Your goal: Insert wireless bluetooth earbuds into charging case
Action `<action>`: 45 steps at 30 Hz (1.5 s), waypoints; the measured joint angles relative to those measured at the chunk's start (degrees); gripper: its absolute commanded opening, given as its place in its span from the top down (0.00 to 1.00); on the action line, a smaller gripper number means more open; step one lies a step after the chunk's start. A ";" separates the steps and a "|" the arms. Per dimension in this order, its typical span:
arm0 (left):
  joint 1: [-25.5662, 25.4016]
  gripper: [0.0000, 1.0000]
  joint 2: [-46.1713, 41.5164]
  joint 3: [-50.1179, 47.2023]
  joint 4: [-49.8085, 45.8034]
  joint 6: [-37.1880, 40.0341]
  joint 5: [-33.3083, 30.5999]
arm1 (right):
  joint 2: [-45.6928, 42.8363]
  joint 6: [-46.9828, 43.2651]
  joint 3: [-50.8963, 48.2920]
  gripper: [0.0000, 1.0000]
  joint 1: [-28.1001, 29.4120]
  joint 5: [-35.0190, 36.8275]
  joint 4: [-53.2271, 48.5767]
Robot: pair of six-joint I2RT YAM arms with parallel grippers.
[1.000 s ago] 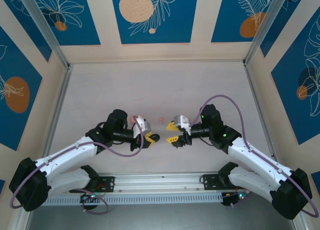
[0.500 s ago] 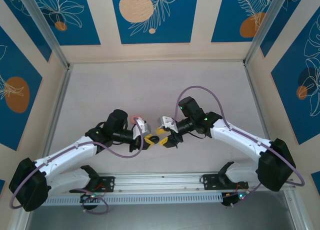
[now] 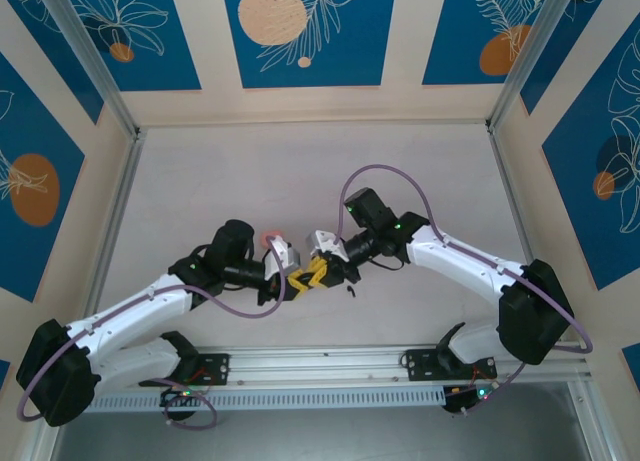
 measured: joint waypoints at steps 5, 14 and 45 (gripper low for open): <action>0.79 0.45 0.46 -0.09 3.45 0.07 -2.12 | -1.18 0.72 -2.47 0.87 -4.00 -3.04 4.61; 8.00 0.43 9.77 -6.12 31.45 -9.03 0.50 | -5.40 18.53 -17.57 0.88 -16.98 -8.17 34.40; 9.88 0.67 29.27 -3.69 69.75 -20.98 13.11 | 6.40 28.52 -12.11 0.88 -19.41 -20.90 51.69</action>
